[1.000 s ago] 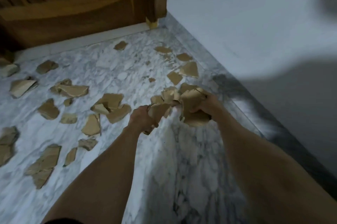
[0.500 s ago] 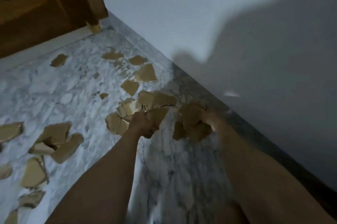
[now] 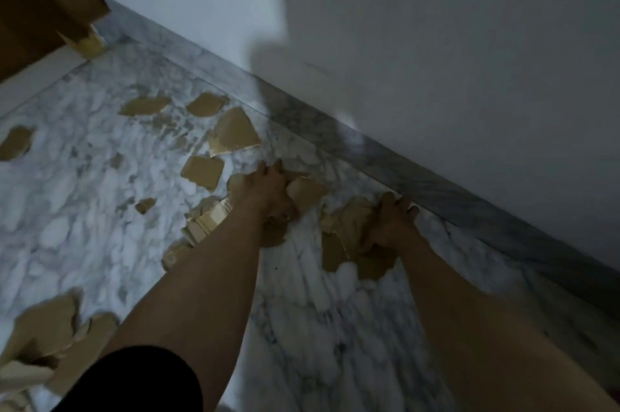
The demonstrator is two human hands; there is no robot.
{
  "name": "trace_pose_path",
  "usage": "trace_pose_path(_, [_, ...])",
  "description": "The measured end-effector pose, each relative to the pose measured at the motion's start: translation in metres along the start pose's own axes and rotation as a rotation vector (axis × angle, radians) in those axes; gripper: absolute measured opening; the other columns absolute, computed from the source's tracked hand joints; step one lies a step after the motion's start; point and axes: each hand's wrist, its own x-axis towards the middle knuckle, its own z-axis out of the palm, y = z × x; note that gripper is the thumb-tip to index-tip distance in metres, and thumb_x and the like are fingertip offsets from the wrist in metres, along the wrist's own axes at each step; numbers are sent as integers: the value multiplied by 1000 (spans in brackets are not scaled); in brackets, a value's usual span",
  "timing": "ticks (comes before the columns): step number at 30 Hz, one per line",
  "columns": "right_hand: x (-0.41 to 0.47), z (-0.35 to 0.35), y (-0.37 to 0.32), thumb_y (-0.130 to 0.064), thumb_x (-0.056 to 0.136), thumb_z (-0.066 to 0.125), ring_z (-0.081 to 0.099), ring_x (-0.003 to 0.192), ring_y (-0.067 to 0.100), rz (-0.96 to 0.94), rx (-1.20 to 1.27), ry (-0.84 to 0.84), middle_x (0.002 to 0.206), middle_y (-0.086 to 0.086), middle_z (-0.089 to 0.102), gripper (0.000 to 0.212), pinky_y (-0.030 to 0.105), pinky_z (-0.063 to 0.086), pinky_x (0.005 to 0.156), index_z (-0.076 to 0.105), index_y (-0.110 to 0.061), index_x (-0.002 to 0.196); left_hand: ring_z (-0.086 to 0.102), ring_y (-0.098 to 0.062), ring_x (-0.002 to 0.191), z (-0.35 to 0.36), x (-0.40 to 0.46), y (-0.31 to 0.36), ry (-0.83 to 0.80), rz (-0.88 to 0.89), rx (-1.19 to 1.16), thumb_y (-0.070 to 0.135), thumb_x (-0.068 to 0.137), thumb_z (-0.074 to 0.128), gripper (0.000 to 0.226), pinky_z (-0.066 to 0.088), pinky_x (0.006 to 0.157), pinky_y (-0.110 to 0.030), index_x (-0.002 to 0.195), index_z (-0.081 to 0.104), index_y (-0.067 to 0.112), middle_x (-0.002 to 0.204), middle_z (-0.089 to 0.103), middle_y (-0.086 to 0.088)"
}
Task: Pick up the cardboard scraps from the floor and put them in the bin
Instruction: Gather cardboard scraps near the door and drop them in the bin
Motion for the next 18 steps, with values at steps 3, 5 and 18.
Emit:
trace_pose_path(3, [-1, 0, 7, -38, 61, 90, 23, 143, 36, -43, -22, 19, 157, 14, 22, 129, 56, 25, 114, 3, -15, 153, 16, -47, 144, 2, 4, 9, -19, -3, 32, 43, 76, 79, 77, 23, 113, -60, 145, 48, 26, 159, 17, -15])
trace_pose_path(5, [-3, -1, 11, -33, 58, 94, 38, 137, 34, -56, 97, -5, 152, 14, 35, 133, 47, 37, 110, 5, -12, 155, 16, -48, 142, -3, 2, 17, 11, -11, 125, 38, 79, 75, 74, 16, 114, -61, 146, 46, 24, 153, 25, -20])
trace_pose_path(18, [-51, -69, -25, -17, 39, 99, 62, 108, 22, -242, 407, -23, 121, 0, 65, 99, 34, 54, 91, 61, -12, 130, 61, -24, 86, -140, -59, -37, 103, -54, -466, 6, 78, 81, 30, 43, 75, -29, 104, 66, 9, 100, 66, -12])
